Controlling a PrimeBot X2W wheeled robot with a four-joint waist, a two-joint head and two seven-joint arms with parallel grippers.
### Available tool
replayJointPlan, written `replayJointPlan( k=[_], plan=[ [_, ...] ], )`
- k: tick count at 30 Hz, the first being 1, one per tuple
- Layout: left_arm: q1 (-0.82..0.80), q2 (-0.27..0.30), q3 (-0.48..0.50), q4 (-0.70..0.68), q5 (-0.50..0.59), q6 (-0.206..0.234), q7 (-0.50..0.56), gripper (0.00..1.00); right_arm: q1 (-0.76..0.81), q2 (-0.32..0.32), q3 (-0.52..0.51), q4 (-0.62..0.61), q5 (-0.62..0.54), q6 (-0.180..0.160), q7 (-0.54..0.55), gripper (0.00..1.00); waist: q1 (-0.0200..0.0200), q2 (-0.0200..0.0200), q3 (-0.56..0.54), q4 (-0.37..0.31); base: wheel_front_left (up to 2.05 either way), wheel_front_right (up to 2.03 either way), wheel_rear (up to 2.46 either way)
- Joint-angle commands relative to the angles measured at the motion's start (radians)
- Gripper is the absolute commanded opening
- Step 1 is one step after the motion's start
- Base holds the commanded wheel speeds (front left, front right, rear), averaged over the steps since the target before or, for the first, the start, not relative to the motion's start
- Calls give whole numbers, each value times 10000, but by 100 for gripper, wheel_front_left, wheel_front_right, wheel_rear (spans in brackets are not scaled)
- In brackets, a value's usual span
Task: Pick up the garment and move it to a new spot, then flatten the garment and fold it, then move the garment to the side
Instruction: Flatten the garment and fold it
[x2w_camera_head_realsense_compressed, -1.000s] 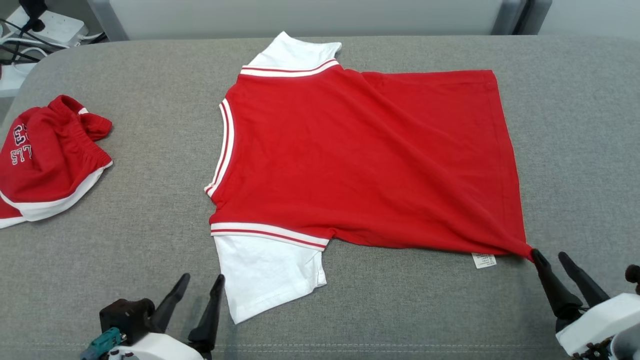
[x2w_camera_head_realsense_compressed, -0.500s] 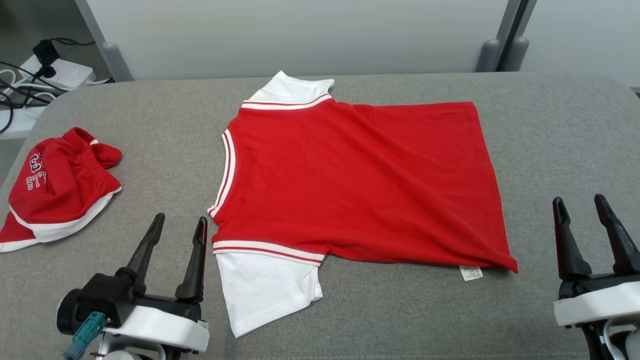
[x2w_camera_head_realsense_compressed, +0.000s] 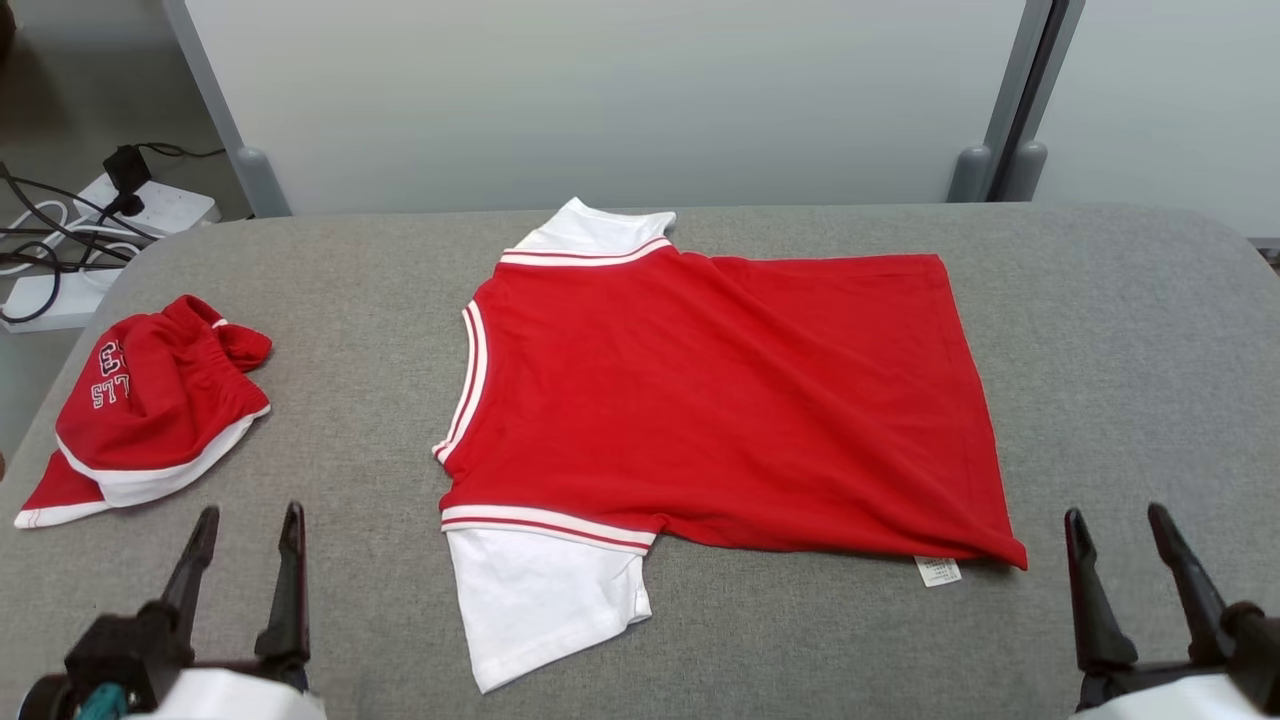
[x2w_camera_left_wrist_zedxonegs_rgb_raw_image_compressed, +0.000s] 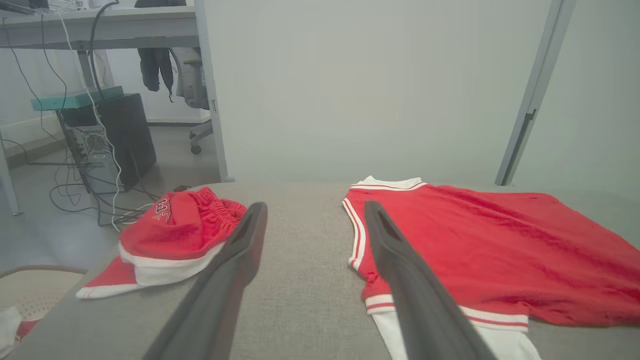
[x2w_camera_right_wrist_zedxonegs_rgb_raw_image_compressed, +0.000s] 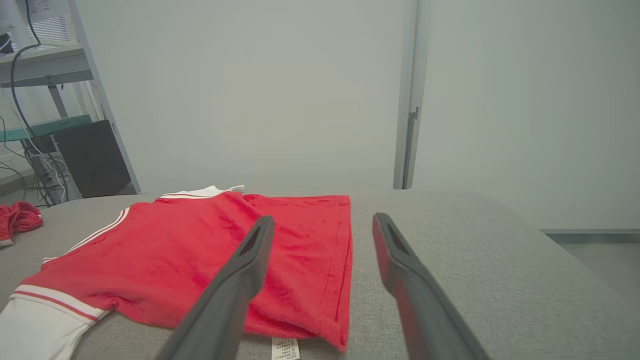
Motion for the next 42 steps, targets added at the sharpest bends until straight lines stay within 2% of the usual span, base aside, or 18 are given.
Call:
replayJointPlan(
  k=[1,7,12,20,26,42],
  plan=[
    [-163,273,476,-275,176,-52,-99,100,-21,-116,139,-344,-122,44,-95,100,0,0,-27,-3,0,0,0],
    [726,154,601,-569,590,-254,-101,100,637,5,168,-650,-277,44,86,100,0,0,-130,32,0,0,0],
    [1144,-168,761,-789,699,-449,-102,100,1058,224,19,-961,-394,44,142,100,0,0,-249,46,0,0,0],
    [964,-654,1014,-672,656,-896,-102,100,1298,410,-111,-1149,-460,44,172,100,0,0,-381,124,0,0,0],
    [664,-1017,1440,-320,684,-958,-102,100,1282,474,-155,-1222,-530,44,230,100,0,0,-432,155,0,0,0],
    [590,-1368,1807,-114,1261,-1287,-103,100,1204,539,-156,-1163,-724,44,331,100,0,0,-387,152,0,0,0]
  ],
)
